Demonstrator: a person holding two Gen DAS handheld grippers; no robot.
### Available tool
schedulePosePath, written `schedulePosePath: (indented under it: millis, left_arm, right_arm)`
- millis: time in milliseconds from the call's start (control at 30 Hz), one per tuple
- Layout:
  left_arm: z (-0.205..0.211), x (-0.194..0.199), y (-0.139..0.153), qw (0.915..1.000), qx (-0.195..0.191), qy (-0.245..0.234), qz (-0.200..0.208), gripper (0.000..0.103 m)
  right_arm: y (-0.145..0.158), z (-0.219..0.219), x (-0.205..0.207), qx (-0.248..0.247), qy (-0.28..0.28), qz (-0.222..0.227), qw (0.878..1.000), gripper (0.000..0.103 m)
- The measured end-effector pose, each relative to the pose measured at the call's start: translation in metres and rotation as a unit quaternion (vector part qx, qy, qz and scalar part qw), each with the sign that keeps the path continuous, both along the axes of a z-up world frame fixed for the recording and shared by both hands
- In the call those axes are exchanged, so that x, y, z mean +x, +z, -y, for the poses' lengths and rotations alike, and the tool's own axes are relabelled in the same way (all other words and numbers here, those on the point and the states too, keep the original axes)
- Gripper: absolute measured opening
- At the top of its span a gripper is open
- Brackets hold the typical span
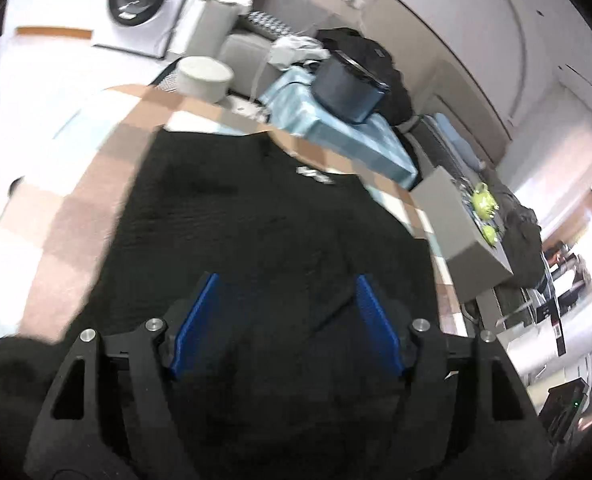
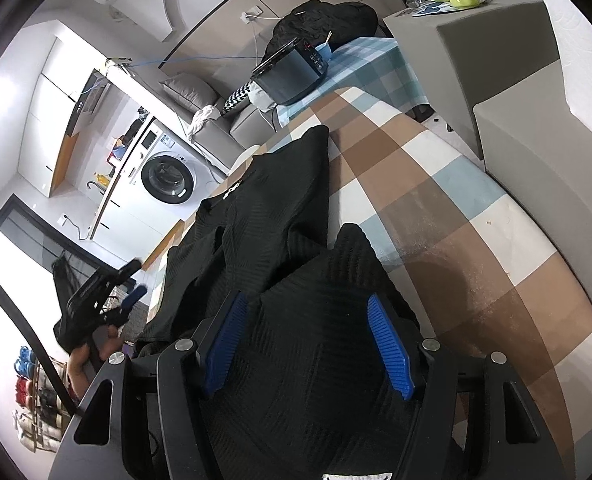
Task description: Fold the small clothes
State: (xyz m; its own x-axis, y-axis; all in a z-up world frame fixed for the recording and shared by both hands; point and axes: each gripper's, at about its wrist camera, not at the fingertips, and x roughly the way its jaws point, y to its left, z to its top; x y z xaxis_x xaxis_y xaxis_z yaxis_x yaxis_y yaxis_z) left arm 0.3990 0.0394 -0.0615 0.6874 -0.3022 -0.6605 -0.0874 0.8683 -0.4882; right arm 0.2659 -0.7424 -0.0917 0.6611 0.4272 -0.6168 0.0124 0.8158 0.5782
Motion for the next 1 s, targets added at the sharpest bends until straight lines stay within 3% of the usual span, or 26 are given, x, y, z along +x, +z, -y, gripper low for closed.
schedulePosePath:
  millis: [100,267,333,467,533,633,767,867,967,1000]
  left_arm:
    - [-0.026,-0.035,0.004,0.9994,0.021,0.028,0.008,0.067]
    - [-0.068,-0.109,0.009,0.9925,0.094,0.077,0.014,0.071]
    - [-0.091,-0.143,0.009,0.989,0.117,0.09,0.013,0.08]
    - [-0.121,-0.197,-0.005,0.9818,0.157,0.107,-0.011,0.083]
    - [-0.134,-0.213,-0.019,0.9804,0.16,0.109,-0.033,0.083]
    - [-0.146,-0.223,-0.042,0.9832,0.135,0.102,-0.068,0.083]
    - [-0.146,-0.218,-0.064,0.9833,0.131,0.091,-0.088,0.082]
    - [-0.145,-0.21,-0.075,0.984,0.127,0.084,-0.093,0.078]
    - [-0.136,-0.191,-0.082,0.9819,0.139,0.086,-0.096,0.065]
    - [-0.132,-0.183,-0.079,0.9827,0.138,0.082,-0.092,0.046]
  right_arm:
    - [0.001,0.001,0.001,-0.004,0.001,-0.001,1.0,0.065]
    - [0.008,0.001,-0.001,-0.029,0.016,0.009,0.999,0.065]
    - [0.012,0.004,-0.006,-0.047,0.024,0.015,0.998,0.065]
    - [0.012,0.014,-0.019,-0.09,0.046,0.012,0.995,0.077]
    - [0.004,0.018,-0.024,-0.1,0.063,0.004,0.993,0.077]
    - [-0.014,0.024,-0.024,-0.099,0.077,-0.02,0.992,0.077]
    - [-0.035,0.025,-0.021,-0.093,0.085,-0.04,0.991,0.077]
    - [-0.042,0.023,-0.02,-0.09,0.09,-0.043,0.991,0.077]
    - [-0.047,0.021,-0.016,-0.092,0.096,-0.045,0.99,0.077]
    - [-0.049,0.021,-0.013,-0.092,0.098,-0.046,0.99,0.077]
